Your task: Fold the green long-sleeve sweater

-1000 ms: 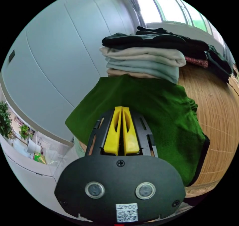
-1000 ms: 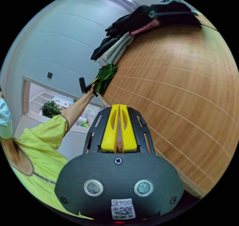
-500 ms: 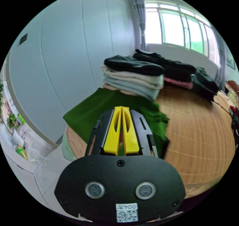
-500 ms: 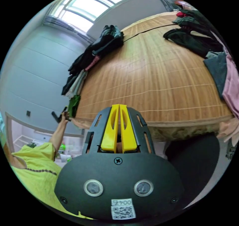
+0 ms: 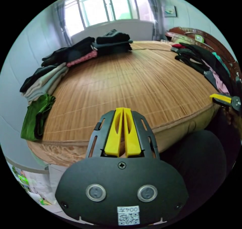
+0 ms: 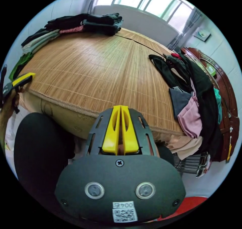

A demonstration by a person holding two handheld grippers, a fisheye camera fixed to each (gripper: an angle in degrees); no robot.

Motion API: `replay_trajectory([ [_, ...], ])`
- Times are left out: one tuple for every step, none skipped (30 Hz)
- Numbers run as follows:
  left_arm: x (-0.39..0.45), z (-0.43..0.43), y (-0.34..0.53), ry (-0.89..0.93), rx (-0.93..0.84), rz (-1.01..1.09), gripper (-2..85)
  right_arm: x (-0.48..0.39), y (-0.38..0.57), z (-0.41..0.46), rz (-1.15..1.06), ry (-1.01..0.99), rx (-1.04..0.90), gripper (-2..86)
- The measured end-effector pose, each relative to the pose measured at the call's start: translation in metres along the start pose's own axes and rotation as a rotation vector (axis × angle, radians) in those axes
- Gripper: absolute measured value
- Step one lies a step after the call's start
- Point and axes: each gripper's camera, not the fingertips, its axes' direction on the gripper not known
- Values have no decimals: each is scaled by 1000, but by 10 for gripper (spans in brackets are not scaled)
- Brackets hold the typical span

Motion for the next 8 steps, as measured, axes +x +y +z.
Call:
replay_trajectory([
  [-1,8,1,6,0,-30,3,6,0,0,14,-19,6,-4],
  [-4,14,2,9,2,-55,2,19,0,-1,33,-61,19,-4],
  [-6,17,2,12,3,-68,2,37,-1,-4,59,-119,23,-5],
  [-10,23,4,21,6,-91,2,48,-1,-7,73,-164,12,-5],
  [-16,28,4,39,1,-121,2,78,0,-16,140,-263,19,-5],
  [-19,31,3,53,-6,-139,2,115,10,-36,247,-324,112,-4],
  [-28,36,1,86,-23,-189,2,134,17,-46,298,-332,162,-3],
  [-38,40,-1,128,-42,-254,2,171,32,-65,375,-310,238,0],
])
